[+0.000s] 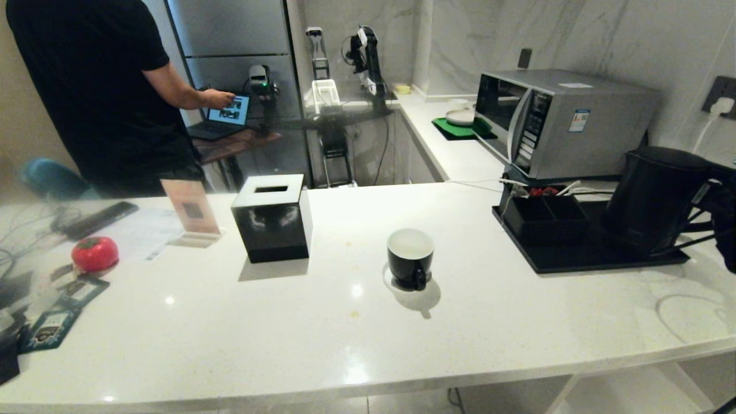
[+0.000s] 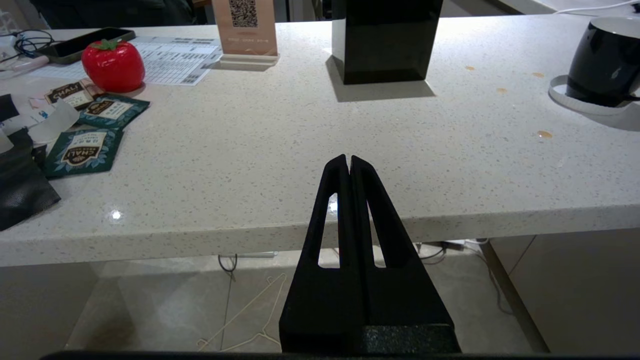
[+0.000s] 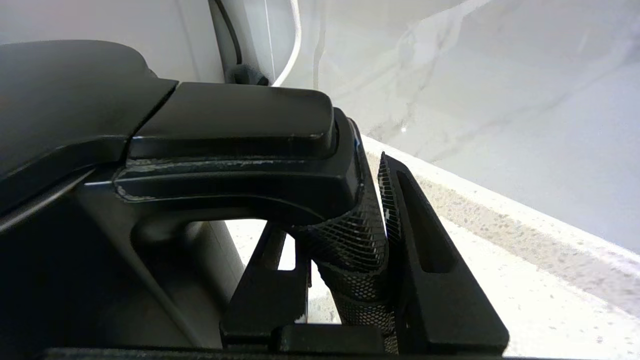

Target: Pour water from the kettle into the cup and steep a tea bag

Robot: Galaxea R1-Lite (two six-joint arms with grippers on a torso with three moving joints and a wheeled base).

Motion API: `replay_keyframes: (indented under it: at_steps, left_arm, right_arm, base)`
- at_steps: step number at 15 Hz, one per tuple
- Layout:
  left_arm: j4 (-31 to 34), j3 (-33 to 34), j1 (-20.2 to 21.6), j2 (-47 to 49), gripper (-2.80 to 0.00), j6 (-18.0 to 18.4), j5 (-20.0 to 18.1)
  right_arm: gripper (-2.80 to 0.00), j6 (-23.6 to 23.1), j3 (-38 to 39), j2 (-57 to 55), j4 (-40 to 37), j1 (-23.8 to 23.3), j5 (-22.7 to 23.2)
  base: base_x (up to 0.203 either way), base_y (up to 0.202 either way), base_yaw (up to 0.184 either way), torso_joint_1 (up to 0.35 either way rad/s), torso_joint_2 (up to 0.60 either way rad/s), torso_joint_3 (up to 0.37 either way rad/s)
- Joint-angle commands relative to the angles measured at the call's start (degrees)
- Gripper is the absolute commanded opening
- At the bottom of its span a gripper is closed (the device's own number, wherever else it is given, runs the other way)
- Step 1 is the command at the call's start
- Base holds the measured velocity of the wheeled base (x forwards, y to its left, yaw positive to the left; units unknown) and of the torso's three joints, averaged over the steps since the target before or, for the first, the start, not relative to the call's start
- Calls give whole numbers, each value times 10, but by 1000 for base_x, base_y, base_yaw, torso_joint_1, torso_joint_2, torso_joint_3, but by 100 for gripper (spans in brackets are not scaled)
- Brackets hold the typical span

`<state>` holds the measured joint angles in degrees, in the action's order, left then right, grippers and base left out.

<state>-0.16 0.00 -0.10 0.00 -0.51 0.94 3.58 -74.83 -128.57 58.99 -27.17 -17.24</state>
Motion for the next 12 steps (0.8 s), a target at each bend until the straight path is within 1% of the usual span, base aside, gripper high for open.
replay_keyframes:
  at_steps: [1,8,12]
  left_arm:
    - [0,0,0,1,-280,0,0]
    - [0,0,0,1,-280,0,0]
    - [0,0,0,1,-280,0,0]
  right_arm:
    - [-280,0,-11,-18,2,3,-1]
    - [-280,0,-54,-49,2,11,-1]
    - [-280,-1,-59,-63,10,13,-2]
  base:
    - [0,0,0,0,0,0]
    - [0,0,0,0,0,0]
    - [0,0,0,0,0,0]
